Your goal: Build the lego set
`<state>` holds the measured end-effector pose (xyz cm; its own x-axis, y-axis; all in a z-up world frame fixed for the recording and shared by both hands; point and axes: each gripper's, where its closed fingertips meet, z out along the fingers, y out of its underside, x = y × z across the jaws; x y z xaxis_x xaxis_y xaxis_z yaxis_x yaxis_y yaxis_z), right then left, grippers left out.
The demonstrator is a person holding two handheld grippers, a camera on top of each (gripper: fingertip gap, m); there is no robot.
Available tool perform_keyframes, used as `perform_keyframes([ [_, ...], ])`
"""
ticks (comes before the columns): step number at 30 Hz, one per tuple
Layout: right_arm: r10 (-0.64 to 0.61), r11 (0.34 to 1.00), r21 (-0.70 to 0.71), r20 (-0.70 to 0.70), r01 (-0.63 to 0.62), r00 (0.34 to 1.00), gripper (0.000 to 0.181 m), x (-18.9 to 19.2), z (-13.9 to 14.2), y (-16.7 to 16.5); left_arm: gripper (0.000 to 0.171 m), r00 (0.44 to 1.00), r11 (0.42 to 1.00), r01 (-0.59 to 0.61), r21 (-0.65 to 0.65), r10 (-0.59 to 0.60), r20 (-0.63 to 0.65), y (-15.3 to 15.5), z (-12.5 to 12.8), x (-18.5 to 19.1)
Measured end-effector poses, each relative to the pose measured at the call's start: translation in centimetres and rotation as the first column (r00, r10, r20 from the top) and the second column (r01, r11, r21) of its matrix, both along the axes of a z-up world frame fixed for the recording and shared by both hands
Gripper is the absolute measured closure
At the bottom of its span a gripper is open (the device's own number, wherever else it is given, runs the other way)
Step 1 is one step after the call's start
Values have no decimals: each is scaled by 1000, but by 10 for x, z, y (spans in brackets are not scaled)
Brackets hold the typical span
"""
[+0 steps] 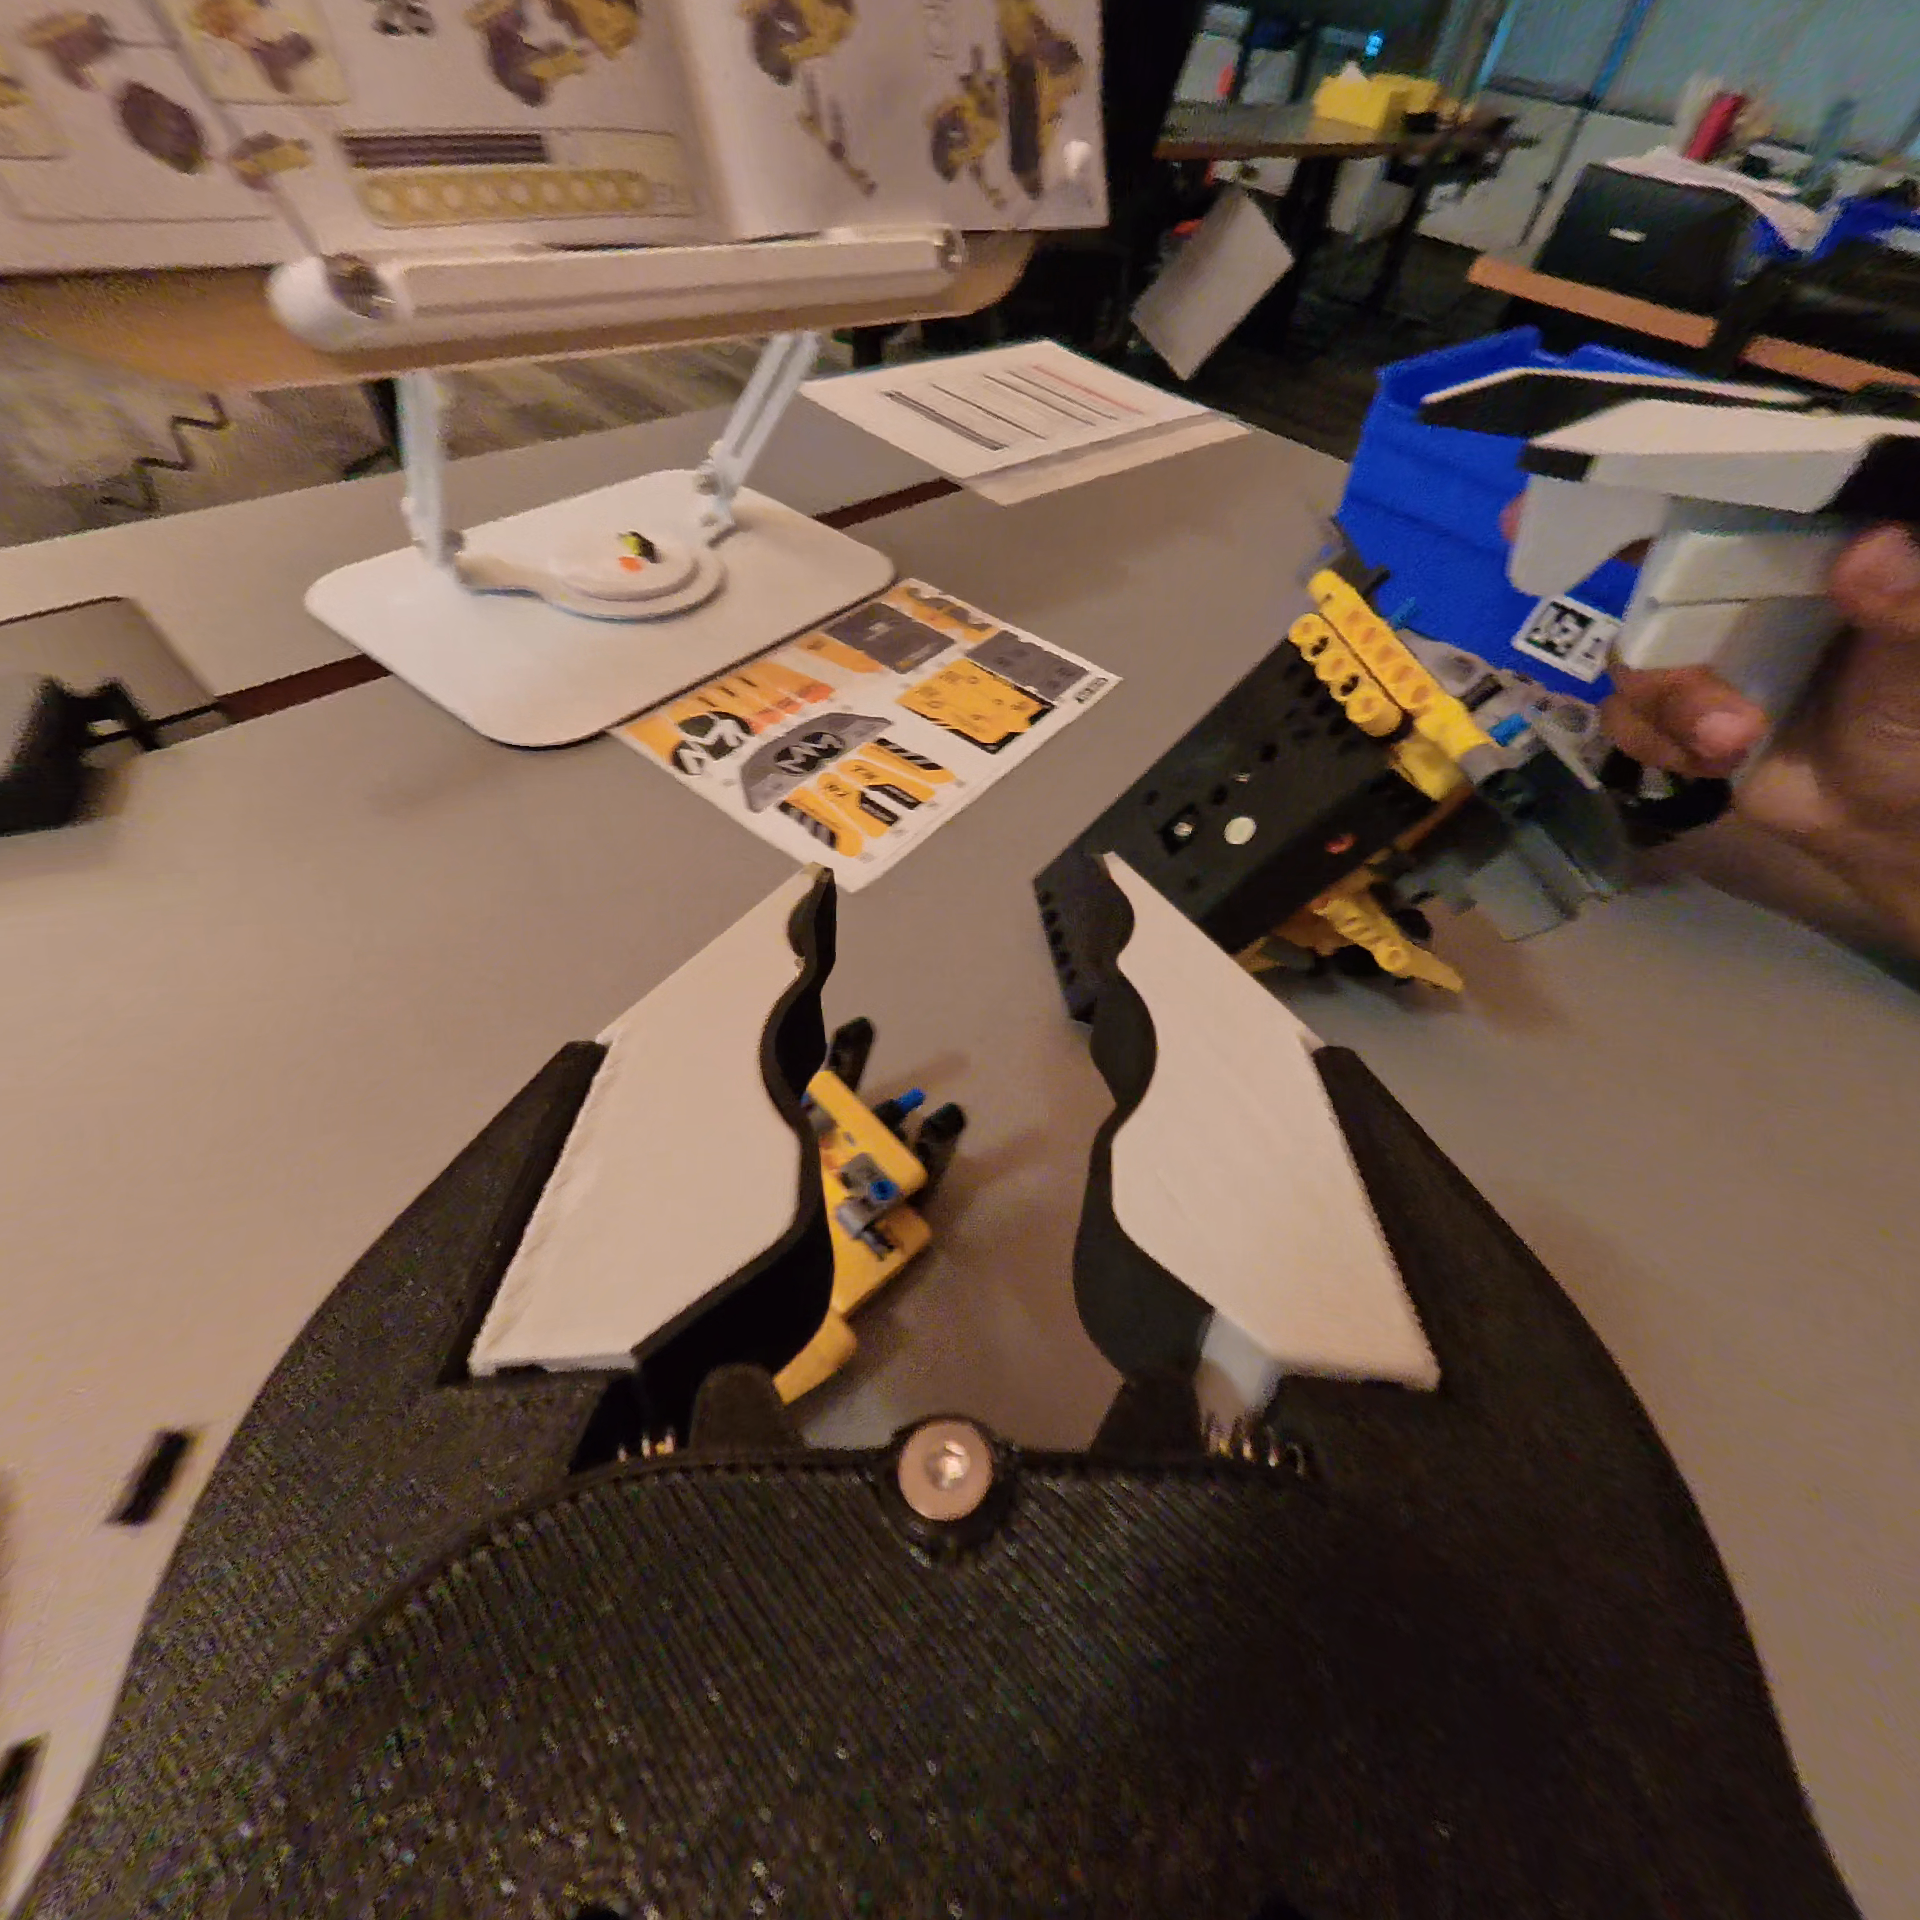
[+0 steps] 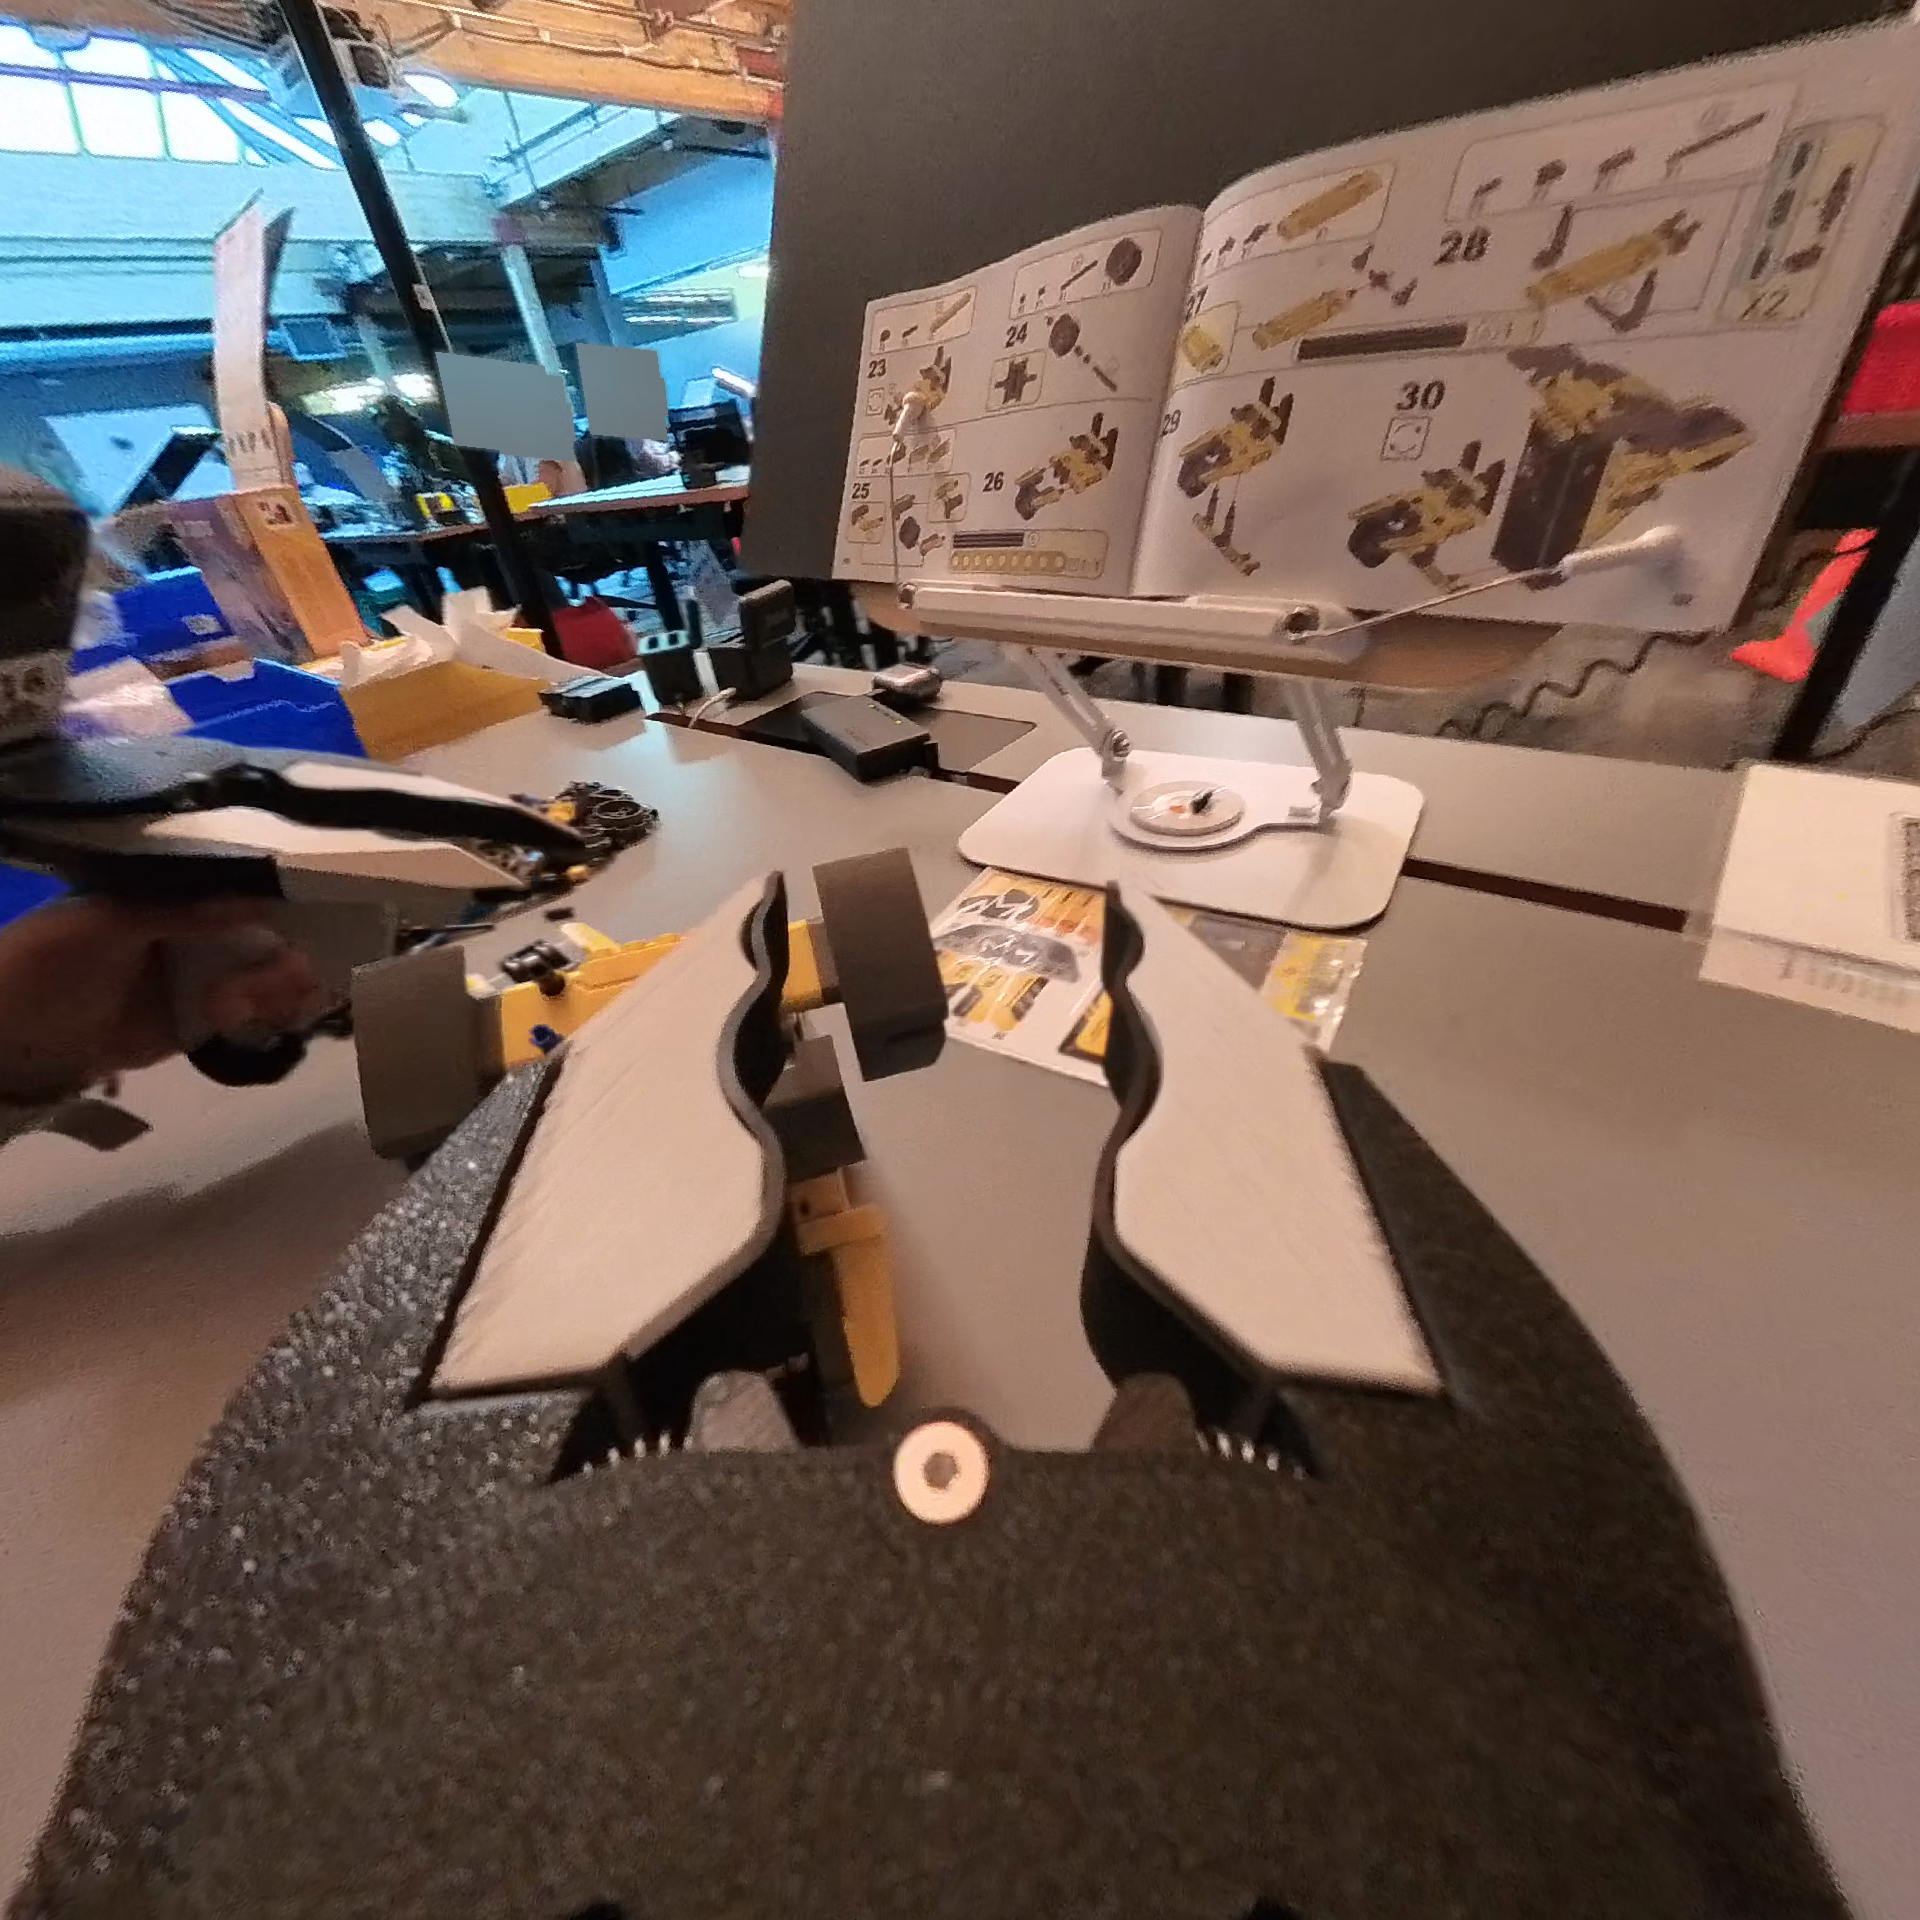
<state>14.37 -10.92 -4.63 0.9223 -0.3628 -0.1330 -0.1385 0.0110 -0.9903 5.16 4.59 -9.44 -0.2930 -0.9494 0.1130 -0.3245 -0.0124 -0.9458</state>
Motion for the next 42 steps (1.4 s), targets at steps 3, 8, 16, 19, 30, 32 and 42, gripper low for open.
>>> perform_keyframes([
  [3,43,999,18,-54,-42,998,121,-3,-4,3,126,998,998,63,7,-63,-13,-21,-6,-2],
  [8,51,999,-8,-35,-51,998,121,-7,-8,6,124,988,987,147,-68,-150,-31,-43,-6,-8],
  [16,222,975,13,54,-223,973,103,-44,4,16,123,984,984,151,-98,-159,-80,-47,-19,-6],
  [19,349,937,-33,40,-348,936,74,-68,-2,22,120,977,981,165,-105,-177,-116,-52,-27,-7],
  [30,315,822,-460,-123,-335,941,50,-69,-98,32,119,977,984,163,-72,-171,-127,-55,-31,-7],
  [32,293,794,-523,-116,-309,949,58,-68,-112,32,119,977,985,162,-63,-169,-129,-54,-33,-6],
  [42,304,716,-638,-81,-284,949,100,-59,-131,23,115,957,976,217,21,-208,-201,-69,-55,-10],
])
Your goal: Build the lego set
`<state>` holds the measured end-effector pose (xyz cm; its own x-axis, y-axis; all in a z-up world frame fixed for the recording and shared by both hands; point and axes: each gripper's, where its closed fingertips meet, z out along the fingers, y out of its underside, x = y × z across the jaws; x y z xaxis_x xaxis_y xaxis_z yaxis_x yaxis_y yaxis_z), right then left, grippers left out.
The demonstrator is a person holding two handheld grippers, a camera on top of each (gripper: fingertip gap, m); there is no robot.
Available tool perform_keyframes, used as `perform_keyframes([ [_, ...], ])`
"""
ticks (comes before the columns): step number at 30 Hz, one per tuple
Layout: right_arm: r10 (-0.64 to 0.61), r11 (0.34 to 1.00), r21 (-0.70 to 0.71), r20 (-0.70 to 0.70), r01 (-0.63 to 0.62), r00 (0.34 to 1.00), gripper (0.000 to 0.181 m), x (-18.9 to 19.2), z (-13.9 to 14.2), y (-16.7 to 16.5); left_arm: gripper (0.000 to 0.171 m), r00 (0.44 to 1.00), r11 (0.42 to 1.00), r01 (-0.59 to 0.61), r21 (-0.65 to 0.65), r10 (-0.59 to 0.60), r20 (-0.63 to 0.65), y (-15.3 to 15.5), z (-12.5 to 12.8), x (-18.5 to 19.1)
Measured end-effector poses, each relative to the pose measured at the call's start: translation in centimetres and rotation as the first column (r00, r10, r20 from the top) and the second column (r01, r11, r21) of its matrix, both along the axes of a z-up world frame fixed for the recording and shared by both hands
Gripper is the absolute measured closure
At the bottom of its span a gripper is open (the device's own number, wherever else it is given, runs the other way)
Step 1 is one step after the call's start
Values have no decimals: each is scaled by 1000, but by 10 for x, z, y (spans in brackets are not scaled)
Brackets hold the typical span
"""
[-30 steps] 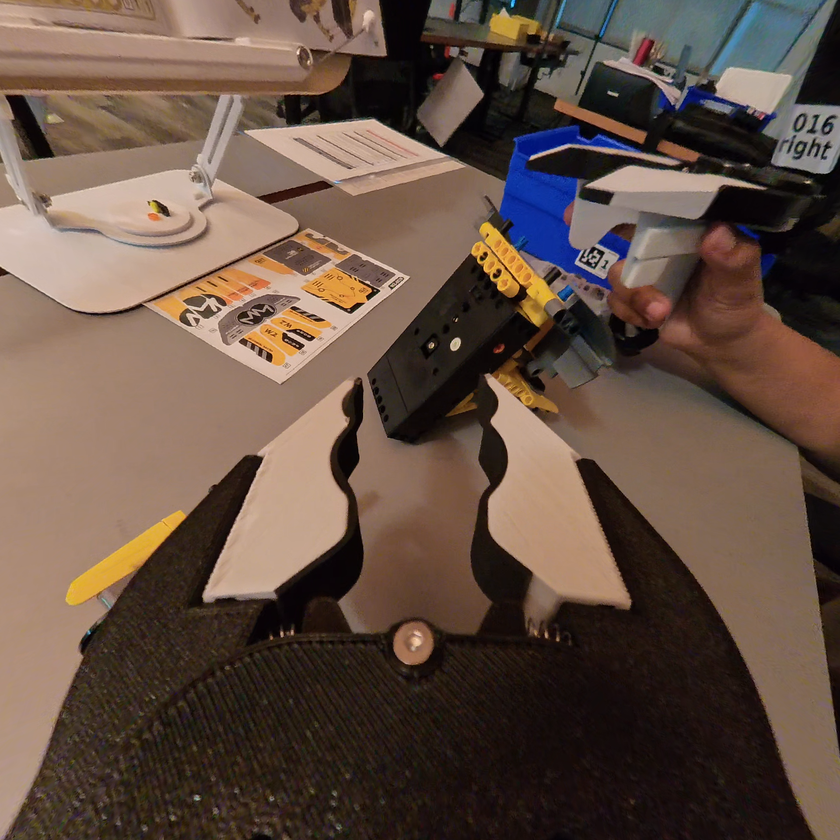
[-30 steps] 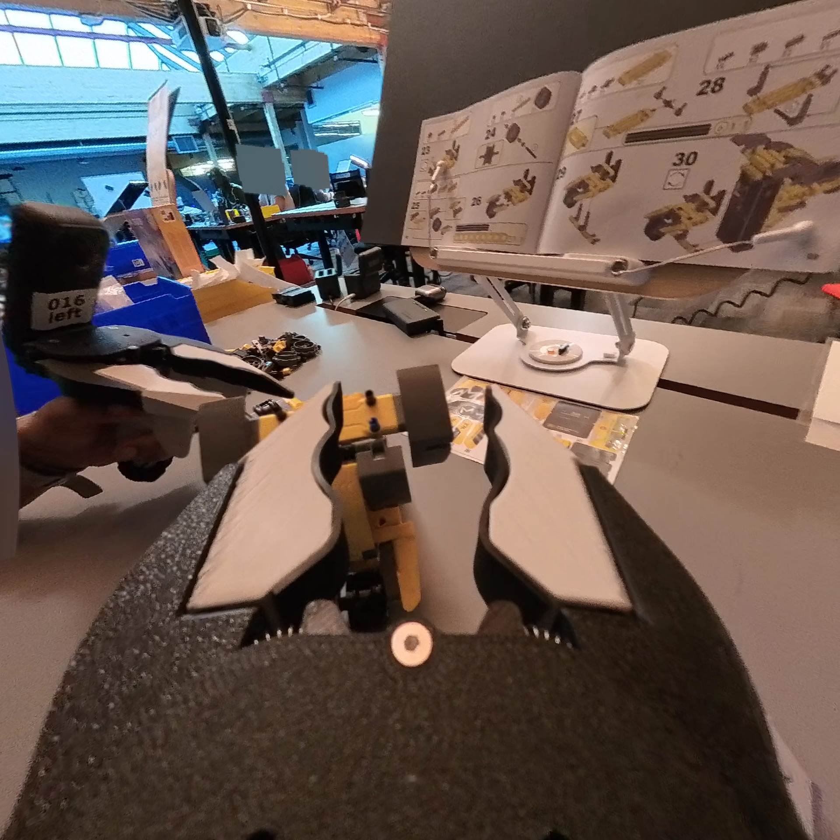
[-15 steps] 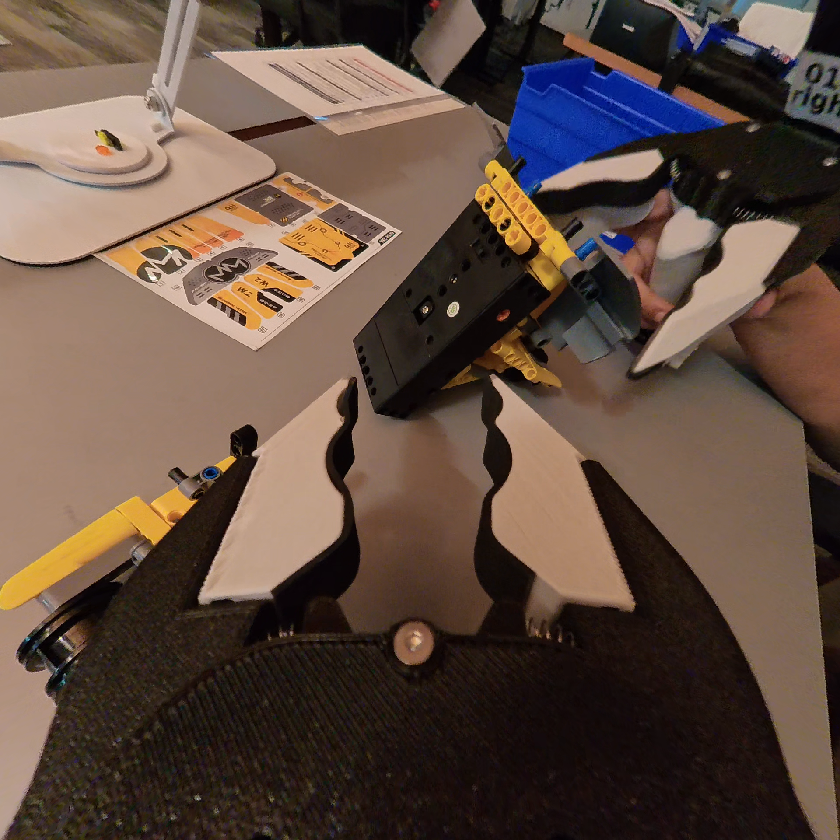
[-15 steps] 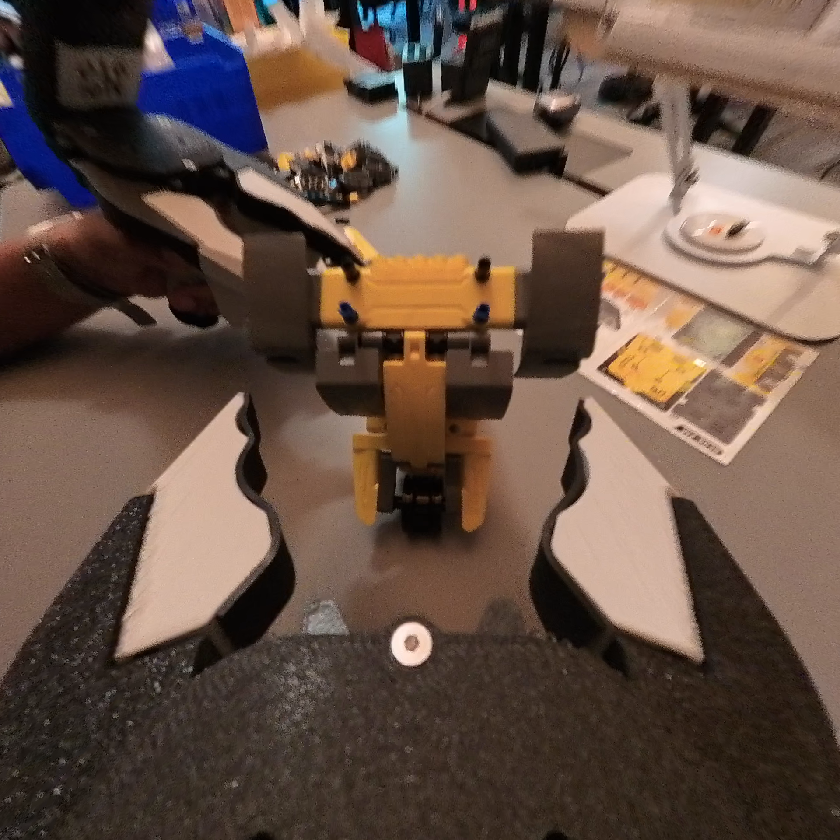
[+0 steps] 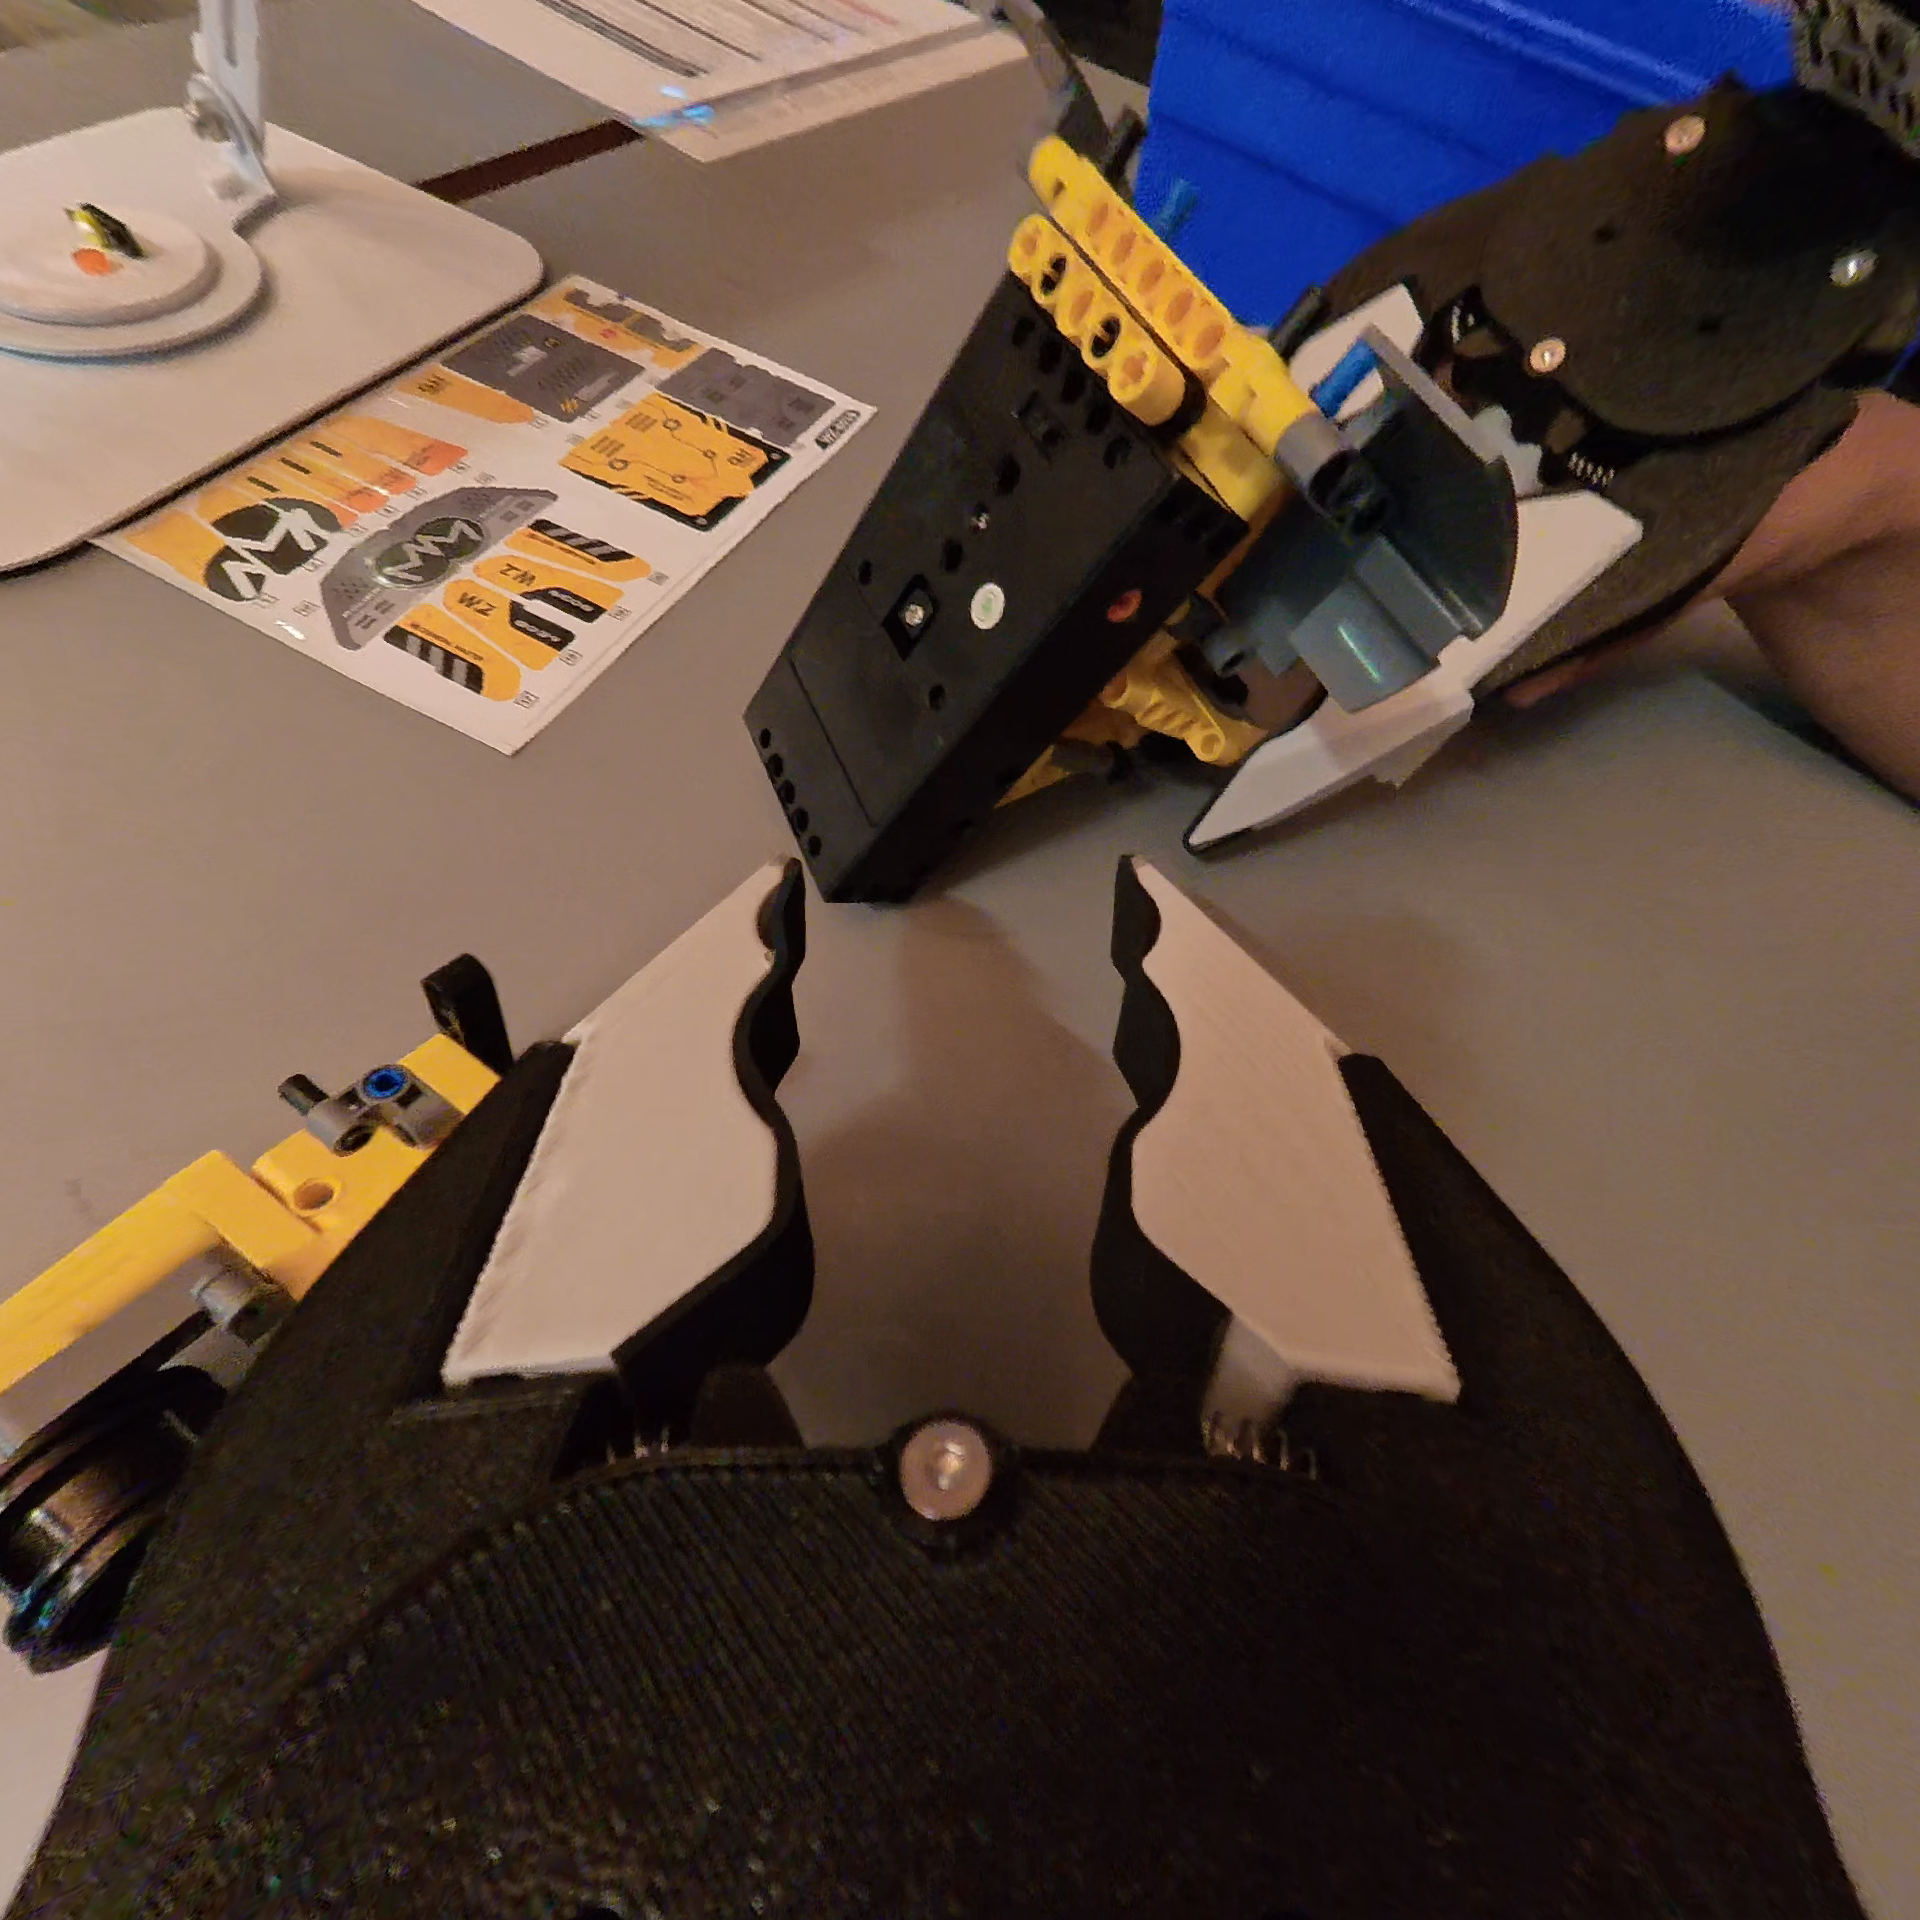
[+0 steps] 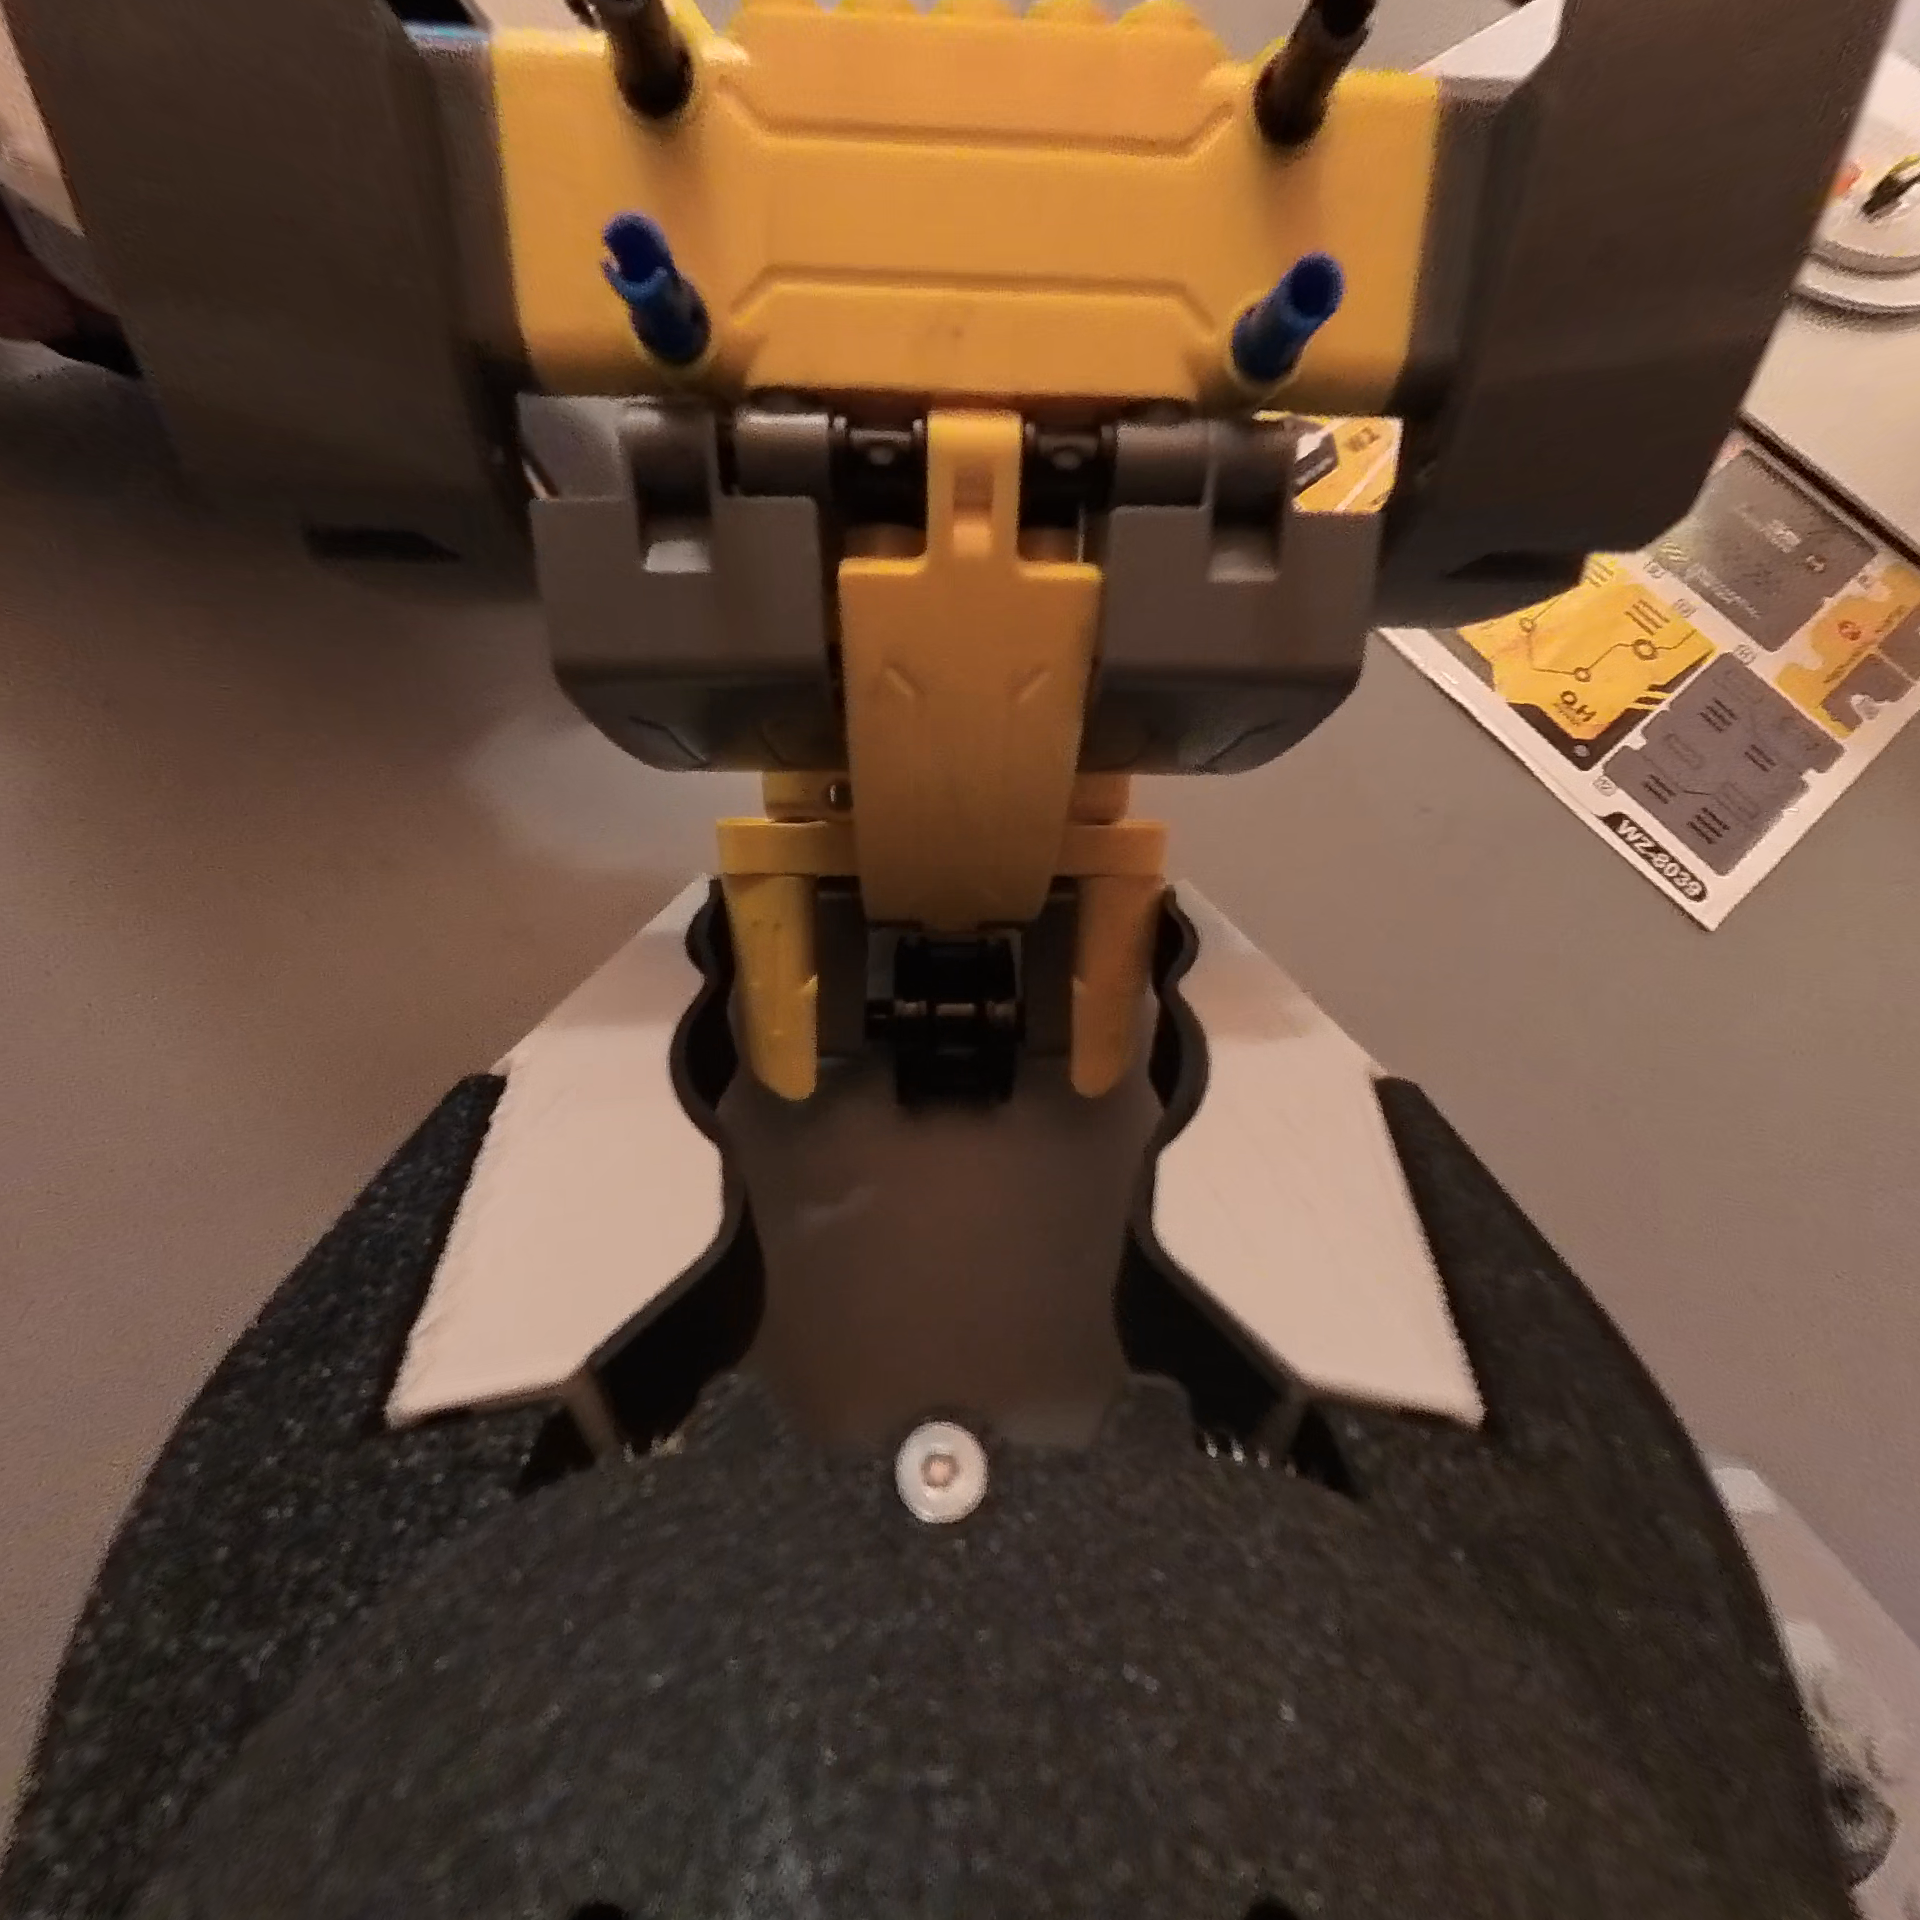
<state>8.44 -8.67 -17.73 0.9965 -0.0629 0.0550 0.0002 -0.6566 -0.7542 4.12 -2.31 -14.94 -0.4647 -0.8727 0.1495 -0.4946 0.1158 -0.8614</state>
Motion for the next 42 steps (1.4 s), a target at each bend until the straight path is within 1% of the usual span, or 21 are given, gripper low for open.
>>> perform_keyframes([
  [3,42,999,1,-6,-42,999,100,-1,0,-2,111,1000,999,29,35,-29,-6,-5,-4,-3],
  [6,128,992,5,-51,-128,990,100,-14,0,-6,109,999,997,51,53,-50,-6,-7,-5,-5],
  [9,190,982,9,-61,-190,980,100,-22,0,-9,108,996,995,87,48,-86,-10,-14,-4,-9],
  [12,213,977,7,-43,-213,976,100,-23,0,-11,108,993,992,117,37,-116,-22,-20,-6,-12],
  [17,209,978,-16,-47,-210,977,100,-22,-2,-15,105,993,990,113,79,-110,-41,-21,-13,-12],
  [20,199,979,-34,-71,-202,977,99,-21,-5,-17,106,993,991,109,74,-105,-45,-19,-12,-12],
  [27,130,987,-83,-55,-135,990,97,-7,-10,-23,106,993,991,110,75,-106,-54,-20,-15,-12],
  [29,100,991,-90,-35,-103,994,102,1,-10,-24,106,993,990,113,80,-109,-55,-20,-15,-12],
  [30,84,991,-99,-15,-85,996,111,6,-11,-26,106,992,990,115,82,-111,-55,-21,-15,-13],
  [31,75,992,-106,1,-75,997,114,10,-12,-27,106,992,990,115,85,-111,-55,-21,-16,-13],
  [33,92,990,-103,-15,-93,996,112,6,-13,-28,106,992,989,115,92,-110,-55,-21,-16,-13],
  [36,83,991,-106,-13,-84,996,111,7,-13,-28,106,992,988,116,100,-111,-58,-21,-17,-13],
  [42,74,992,-103,20,-71,997,107,8,-12,-26,107,993,990,108,95,-102,-65,-20,-18,-12],
])
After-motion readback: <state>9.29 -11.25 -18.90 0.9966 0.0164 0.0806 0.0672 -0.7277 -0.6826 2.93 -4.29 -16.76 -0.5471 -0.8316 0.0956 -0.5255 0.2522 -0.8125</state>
